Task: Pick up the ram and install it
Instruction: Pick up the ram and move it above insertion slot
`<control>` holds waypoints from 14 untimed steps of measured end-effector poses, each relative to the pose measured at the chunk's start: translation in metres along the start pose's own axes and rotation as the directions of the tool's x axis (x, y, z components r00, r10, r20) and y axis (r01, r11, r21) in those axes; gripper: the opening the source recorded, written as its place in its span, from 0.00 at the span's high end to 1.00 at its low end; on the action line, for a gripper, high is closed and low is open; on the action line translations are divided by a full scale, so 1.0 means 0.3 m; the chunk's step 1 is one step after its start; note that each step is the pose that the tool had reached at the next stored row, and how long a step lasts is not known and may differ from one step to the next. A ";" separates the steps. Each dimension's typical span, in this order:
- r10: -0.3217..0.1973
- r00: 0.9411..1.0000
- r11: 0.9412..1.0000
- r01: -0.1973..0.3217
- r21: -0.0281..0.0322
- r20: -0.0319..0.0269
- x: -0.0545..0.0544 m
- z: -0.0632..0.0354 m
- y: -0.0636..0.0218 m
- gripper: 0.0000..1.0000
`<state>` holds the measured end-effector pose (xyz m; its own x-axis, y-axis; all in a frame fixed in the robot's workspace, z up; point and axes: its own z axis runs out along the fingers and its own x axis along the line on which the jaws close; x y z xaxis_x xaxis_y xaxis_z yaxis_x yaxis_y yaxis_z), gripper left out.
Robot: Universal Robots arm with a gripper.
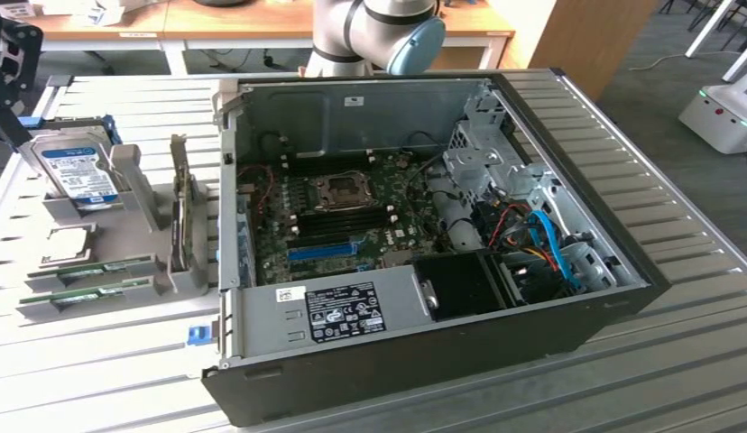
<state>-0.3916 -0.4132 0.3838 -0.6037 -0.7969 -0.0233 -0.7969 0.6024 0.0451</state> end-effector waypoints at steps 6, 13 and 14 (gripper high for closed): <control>-0.109 0.994 0.994 0.109 -0.003 -0.005 0.000 0.000 0.000 0.89; -0.234 0.972 0.972 0.234 -0.007 -0.010 0.000 0.001 0.000 0.89; -0.251 0.968 0.968 0.251 -0.007 -0.011 0.000 0.001 0.000 0.89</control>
<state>-0.3916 -0.4132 0.3836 -0.3840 -0.9230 -0.0233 -0.9227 0.3828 0.0451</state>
